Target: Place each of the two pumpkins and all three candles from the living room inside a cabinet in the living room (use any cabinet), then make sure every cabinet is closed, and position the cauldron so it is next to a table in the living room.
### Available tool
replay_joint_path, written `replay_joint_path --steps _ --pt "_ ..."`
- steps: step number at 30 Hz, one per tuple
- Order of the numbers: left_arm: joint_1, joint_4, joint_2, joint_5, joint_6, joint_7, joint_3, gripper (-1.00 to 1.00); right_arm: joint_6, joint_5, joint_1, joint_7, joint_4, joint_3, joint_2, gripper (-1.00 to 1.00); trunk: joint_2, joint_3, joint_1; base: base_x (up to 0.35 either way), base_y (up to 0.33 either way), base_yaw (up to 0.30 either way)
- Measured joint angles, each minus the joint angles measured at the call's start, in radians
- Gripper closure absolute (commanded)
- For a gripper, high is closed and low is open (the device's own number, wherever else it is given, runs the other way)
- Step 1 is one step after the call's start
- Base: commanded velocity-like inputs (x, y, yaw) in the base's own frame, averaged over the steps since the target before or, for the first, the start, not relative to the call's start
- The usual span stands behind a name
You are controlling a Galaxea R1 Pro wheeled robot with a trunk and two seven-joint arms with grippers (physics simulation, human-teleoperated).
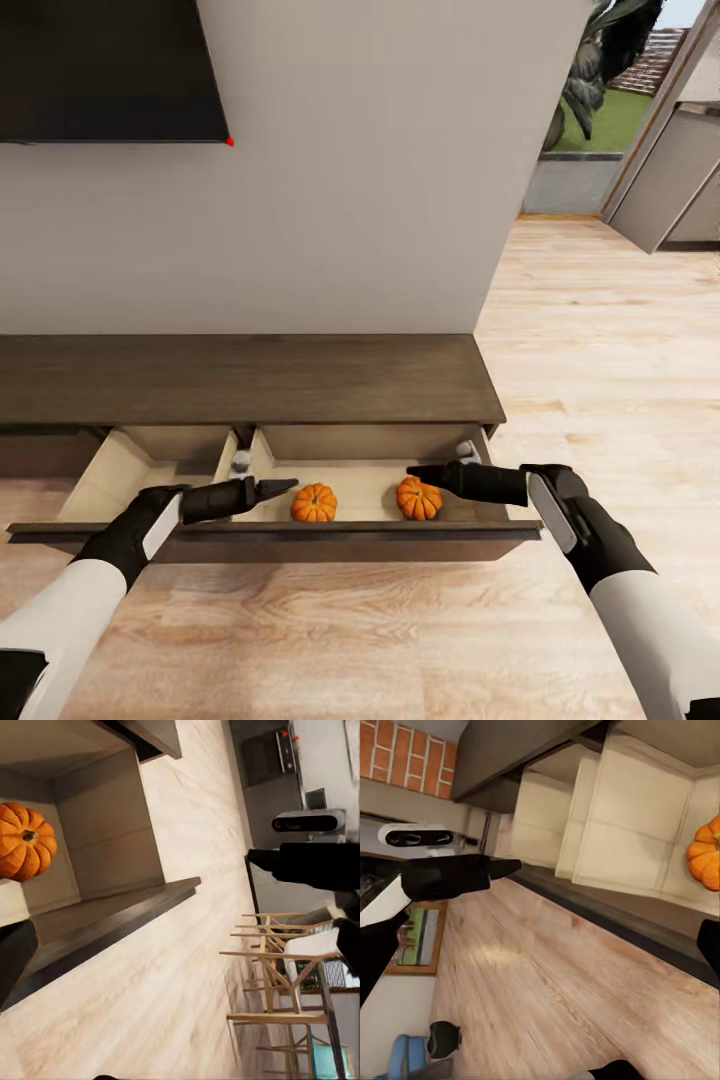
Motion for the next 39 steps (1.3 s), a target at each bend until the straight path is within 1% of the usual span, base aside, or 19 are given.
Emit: replay_joint_path --steps 1,7,8,10,12,14,17,19,20,23,26,27,28,31,33,34,35,37,39 --pt "0.000 -0.003 0.008 0.000 0.000 -0.051 0.000 -1.00 0.000 0.000 0.005 0.024 -0.011 0.000 -0.006 -1.00 0.007 0.003 -0.004 -0.001 0.000 0.000" --pt "0.001 -0.003 0.012 -0.002 0.002 -0.060 0.000 -1.00 0.000 0.001 0.008 0.029 -0.006 0.000 -0.022 -1.00 0.049 0.022 -0.027 0.000 0.000 0.000" --pt "0.001 -0.002 0.012 -0.003 0.003 -0.061 -0.001 -1.00 -0.001 0.001 0.008 0.029 -0.005 0.000 -0.027 -1.00 0.056 0.025 -0.031 0.000 0.000 0.000" --pt "0.002 -0.001 0.012 -0.005 0.005 -0.061 -0.002 -1.00 0.000 -0.001 0.009 0.029 -0.003 0.000 -0.047 -1.00 0.070 0.031 -0.038 0.000 0.000 0.000" --pt "0.004 -0.001 0.012 -0.005 0.006 -0.061 -0.005 -1.00 0.000 -0.002 0.012 0.029 -0.001 0.000 -0.055 -1.00 0.084 0.037 -0.046 0.000 0.000 0.000" --pt "0.006 0.000 0.012 -0.005 0.008 -0.061 -0.023 -1.00 0.003 -0.003 0.019 0.029 0.000 0.000 -0.061 -1.00 0.098 0.044 -0.054 0.000 0.000 0.000" --pt "0.007 0.007 0.011 -0.005 0.015 -0.061 -0.083 -1.00 0.006 -0.002 0.027 0.027 0.020 0.010 -0.064 -1.00 0.119 0.053 -0.065 0.000 0.000 0.000" --pt "0.008 0.009 0.010 -0.005 0.018 -0.061 -0.123 -1.00 0.008 0.001 0.028 0.027 0.045 0.031 -0.065 -1.00 0.133 0.059 -0.073 0.000 0.000 0.000" --pt "0.008 0.011 0.009 -0.005 0.019 -0.061 -0.145 -1.00 0.008 0.002 0.029 0.026 0.063 0.052 -0.065 -1.00 0.140 0.063 -0.077 0.000 0.000 0.000" --pt "0.011 0.027 0.007 -0.004 0.019 -0.061 -0.165 -1.00 0.008 0.003 0.029 0.026 0.098 0.080 -0.065 -1.00 0.140 0.063 -0.077 0.000 0.000 0.000" --pt "0.013 0.099 -0.007 -0.005 0.016 -0.057 -0.172 -1.00 0.005 0.031 0.029 0.024 0.155 0.116 -0.063 -1.00 0.140 0.063 -0.077 0.000 0.000 0.000" --pt "0.013 0.110 -0.011 -0.005 0.015 -0.057 -0.172 -1.00 0.004 0.037 0.029 0.024 0.163 0.123 -0.063 -1.00 0.140 0.063 -0.077 0.000 0.000 0.000" --pt "0.014 0.142 -0.019 -0.006 0.013 -0.056 -0.173 -1.00 0.002 0.056 0.029 0.023 0.181 0.140 -0.062 -1.00 0.140 0.063 -0.077 0.000 0.000 0.000" --pt "0.014 0.200 -0.027 -0.007 0.009 -0.053 -0.183 -1.00 -0.001 0.081 0.031 0.014 0.224 0.154 -0.059 -1.00 0.140 0.063 -0.077 0.000 0.000 0.000" --pt "0.014 0.244 -0.029 -0.007 0.007 -0.053 -0.206 -1.00 -0.003 0.110 0.035 0.006 0.275 0.164 -0.057 -1.00 0.140 0.063 -0.077 0.000 0.000 0.000" --pt "0.014 0.253 -0.030 -0.006 0.006 -0.053 -0.213 -1.00 -0.003 0.117 0.035 0.005 0.286 0.166 -0.057 -1.00 0.140 0.063 -0.077 0.000 0.000 0.000" --pt "0.016 0.268 -0.031 -0.006 0.003 -0.053 -0.229 -1.00 -0.004 0.130 0.036 0.003 0.304 0.170 -0.056 -1.00 0.140 0.063 -0.077 0.000 0.000 0.000" --pt "0.020 0.288 -0.032 -0.006 0.001 -0.052 -0.250 -1.00 -0.006 0.143 0.037 0.001 0.321 0.173 -0.056 -1.00 0.140 0.063 -0.077 0.000 0.000 0.000" --pt "0.027 0.311 -0.044 -0.006 -0.001 -0.051 -0.269 -1.00 -0.015 0.157 0.045 -0.001 0.337 0.176 -0.055 -1.00 0.140 0.063 -0.077 0.000 0.000 0.000"
